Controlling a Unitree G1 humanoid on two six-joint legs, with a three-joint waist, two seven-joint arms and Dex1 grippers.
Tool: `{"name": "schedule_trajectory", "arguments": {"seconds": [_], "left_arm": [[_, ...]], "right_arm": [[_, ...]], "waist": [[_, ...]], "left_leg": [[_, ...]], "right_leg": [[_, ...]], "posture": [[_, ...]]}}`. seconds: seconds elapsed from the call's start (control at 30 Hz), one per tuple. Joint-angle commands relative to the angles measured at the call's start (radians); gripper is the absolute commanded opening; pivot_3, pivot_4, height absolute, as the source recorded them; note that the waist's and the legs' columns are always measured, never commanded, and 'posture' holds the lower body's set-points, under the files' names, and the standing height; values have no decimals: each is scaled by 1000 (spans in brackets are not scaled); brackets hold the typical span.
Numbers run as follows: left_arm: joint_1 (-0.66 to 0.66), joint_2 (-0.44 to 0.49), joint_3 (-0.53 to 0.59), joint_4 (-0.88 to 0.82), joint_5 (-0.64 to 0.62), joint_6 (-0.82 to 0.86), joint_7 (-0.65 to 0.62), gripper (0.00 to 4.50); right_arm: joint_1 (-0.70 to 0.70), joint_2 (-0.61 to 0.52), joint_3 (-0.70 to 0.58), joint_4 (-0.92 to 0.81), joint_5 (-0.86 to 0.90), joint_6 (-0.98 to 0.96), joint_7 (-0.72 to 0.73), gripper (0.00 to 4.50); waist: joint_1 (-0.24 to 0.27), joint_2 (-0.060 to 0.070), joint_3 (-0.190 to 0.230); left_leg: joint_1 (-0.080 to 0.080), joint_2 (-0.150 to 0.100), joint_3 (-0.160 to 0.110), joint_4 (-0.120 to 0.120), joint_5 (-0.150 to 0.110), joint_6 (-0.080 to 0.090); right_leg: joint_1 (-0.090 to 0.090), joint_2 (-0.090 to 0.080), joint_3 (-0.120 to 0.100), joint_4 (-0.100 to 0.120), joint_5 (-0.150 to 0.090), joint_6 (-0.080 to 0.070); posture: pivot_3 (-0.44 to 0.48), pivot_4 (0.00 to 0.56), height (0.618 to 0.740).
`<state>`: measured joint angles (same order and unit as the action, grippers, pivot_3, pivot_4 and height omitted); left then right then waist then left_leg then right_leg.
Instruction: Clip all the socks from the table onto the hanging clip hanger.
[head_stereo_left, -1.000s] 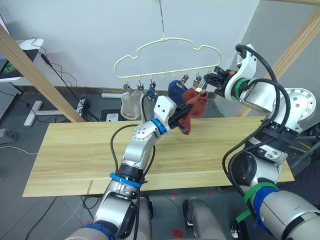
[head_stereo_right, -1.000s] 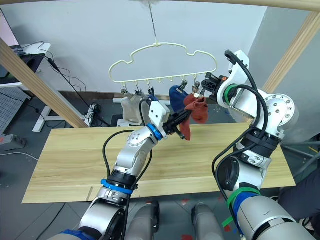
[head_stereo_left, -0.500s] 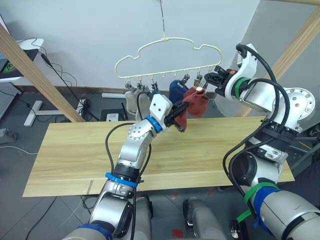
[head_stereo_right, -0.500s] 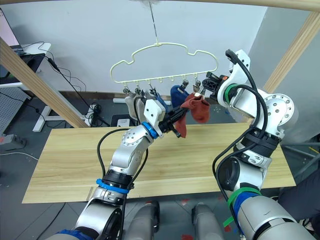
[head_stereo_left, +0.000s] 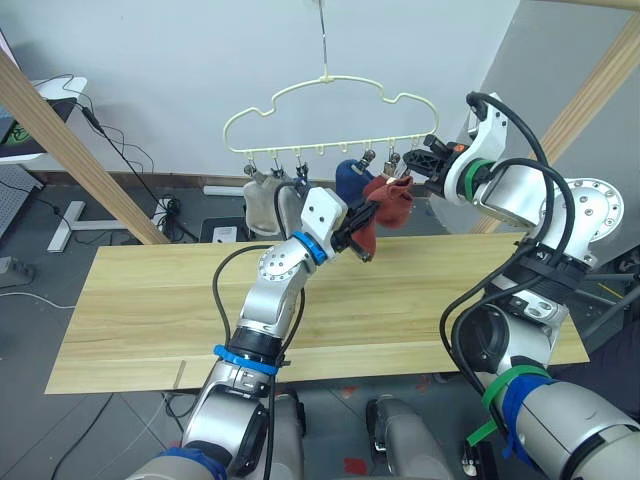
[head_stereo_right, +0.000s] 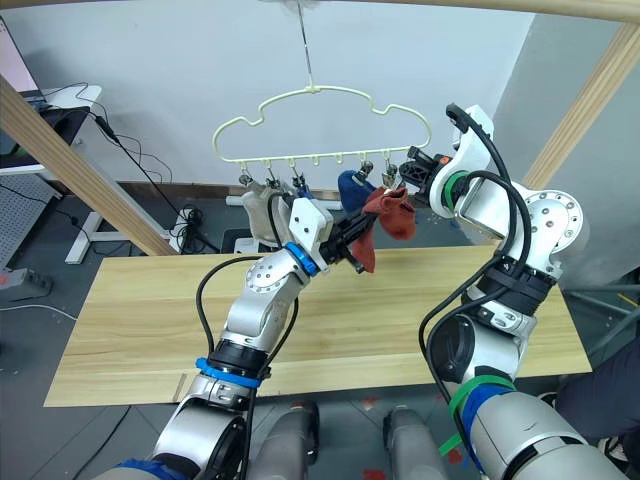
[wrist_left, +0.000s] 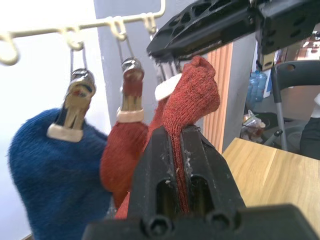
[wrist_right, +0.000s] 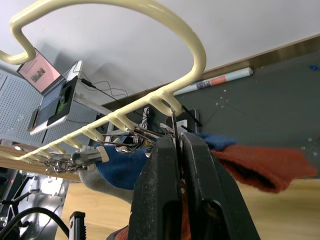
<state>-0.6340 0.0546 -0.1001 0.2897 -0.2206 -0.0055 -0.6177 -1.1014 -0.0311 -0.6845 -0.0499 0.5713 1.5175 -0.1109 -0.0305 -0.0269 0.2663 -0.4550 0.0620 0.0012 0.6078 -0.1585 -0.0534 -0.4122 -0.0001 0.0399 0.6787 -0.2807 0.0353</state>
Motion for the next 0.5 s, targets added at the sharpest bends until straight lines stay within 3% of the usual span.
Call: {"name": "schedule_trajectory", "arguments": {"seconds": [0.03,0.07,0.17,0.43,0.5], "left_arm": [[-25,-10,5,-15,1,-27,7,16],[-24,-10,4,-16,1,-27,6,16],[-18,-10,1,-24,0,-24,4,0],[-12,-13,-12,-16,-7,-4,-22,0],[-9,-14,-15,-8,-10,12,-26,522]], "right_arm": [[4,-14,-12,-29,-14,14,-14,0],[5,-15,-9,-29,-13,14,-12,0],[8,-19,-2,-27,-9,5,-3,848],[56,-105,58,-88,25,-29,81,3748],[99,-145,97,-128,35,-54,125,4403]], "waist": [[0,0,0],[0,0,0],[0,0,0],[-4,2,1],[-4,2,1]], "left_leg": [[0,0,0,0,0,0],[0,0,0,0,0,0],[0,0,0,0,0,0],[-11,0,0,0,0,0],[-11,0,1,0,0,0]], "right_leg": [[0,0,0,0,0,0],[0,0,0,0,0,0],[-1,0,0,0,0,0],[-11,1,1,1,2,-3],[-11,1,1,1,2,-3]], "posture": [[-91,280,740],[-91,280,740],[-90,279,740],[-103,274,740],[-109,272,740]]}}
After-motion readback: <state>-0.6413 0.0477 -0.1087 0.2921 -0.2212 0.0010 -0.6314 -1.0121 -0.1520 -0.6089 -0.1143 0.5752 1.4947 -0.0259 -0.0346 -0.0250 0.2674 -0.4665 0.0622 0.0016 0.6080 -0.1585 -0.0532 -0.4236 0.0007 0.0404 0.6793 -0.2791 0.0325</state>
